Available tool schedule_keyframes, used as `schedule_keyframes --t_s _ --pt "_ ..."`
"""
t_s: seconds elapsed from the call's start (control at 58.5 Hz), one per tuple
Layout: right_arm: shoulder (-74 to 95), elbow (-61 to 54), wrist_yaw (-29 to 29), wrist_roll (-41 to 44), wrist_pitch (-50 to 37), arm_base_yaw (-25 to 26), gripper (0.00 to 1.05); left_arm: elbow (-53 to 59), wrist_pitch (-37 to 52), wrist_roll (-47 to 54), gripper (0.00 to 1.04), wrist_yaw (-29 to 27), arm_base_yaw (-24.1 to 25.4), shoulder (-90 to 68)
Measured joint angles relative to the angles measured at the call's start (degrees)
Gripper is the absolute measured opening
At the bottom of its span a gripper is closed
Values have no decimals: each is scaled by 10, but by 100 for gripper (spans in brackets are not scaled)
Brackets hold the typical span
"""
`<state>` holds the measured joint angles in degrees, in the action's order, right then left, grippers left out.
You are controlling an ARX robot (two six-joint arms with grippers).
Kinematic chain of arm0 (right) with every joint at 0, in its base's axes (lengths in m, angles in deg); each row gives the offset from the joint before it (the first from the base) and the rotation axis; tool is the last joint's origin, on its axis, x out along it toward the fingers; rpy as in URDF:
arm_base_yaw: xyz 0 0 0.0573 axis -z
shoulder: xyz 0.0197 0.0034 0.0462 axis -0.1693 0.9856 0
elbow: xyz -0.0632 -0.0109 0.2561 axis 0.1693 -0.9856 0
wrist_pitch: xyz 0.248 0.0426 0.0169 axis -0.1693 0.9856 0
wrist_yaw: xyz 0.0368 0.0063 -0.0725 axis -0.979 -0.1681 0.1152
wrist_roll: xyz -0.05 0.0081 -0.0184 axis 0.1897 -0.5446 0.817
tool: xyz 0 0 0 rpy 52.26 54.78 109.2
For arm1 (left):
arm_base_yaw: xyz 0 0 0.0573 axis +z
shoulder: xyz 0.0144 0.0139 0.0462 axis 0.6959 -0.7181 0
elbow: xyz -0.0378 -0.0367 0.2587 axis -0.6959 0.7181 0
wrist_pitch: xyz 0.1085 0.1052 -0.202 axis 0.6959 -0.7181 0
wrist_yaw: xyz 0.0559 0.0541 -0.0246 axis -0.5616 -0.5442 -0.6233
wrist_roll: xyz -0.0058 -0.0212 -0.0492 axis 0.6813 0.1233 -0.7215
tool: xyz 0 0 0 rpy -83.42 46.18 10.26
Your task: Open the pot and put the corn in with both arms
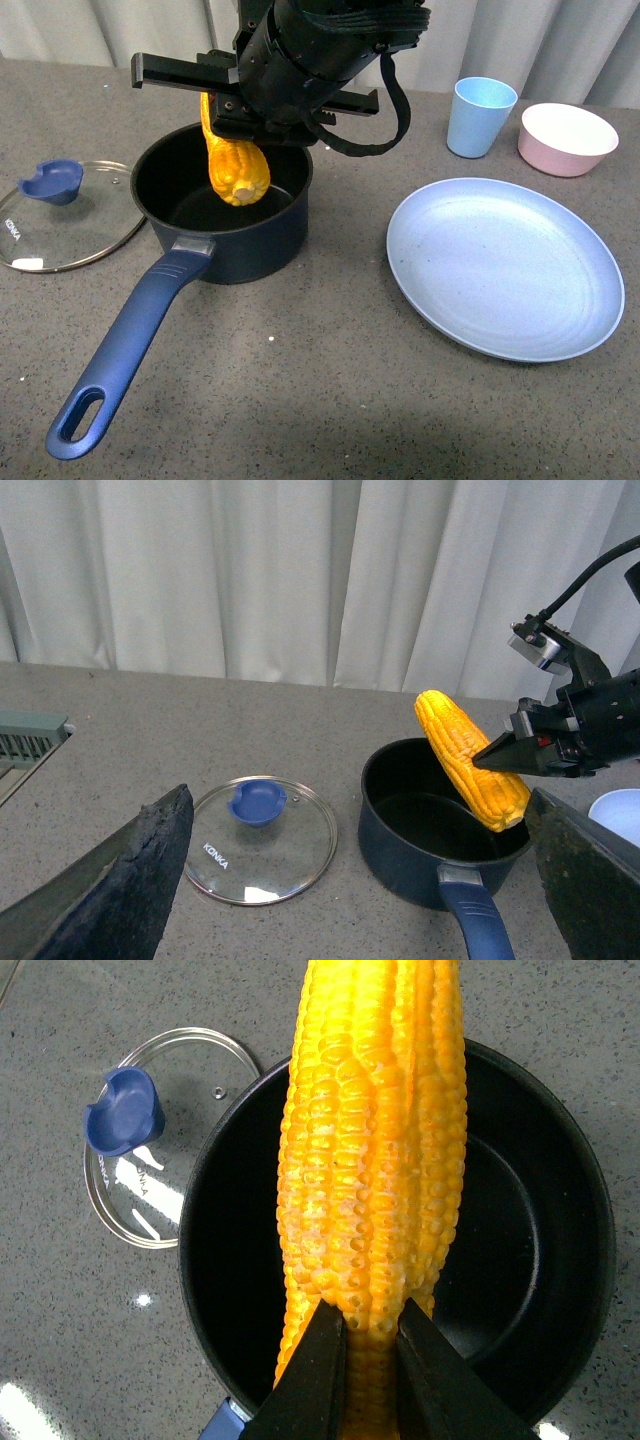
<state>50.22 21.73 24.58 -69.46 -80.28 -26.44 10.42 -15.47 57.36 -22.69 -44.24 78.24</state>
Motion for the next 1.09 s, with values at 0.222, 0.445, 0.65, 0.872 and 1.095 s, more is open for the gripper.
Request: schedule_keyframes --t_s 0.222,0.445,0.65,0.872,1.095 --pt "5 8 1 -7 4 -3 30 0 0 0 98 0 0 0" --pt "6 2 5 -8 3 -5 68 0 0 0 98 0 0 0" --pt "-3 -40 23 -10 -20 -2 97 0 0 0 98 0 0 0" --pt "-107 -158 75 7 -115 12 95 0 0 0 98 0 0 0" --pt "-276 -348 137 50 -203 50 95 0 0 0 98 0 0 0"
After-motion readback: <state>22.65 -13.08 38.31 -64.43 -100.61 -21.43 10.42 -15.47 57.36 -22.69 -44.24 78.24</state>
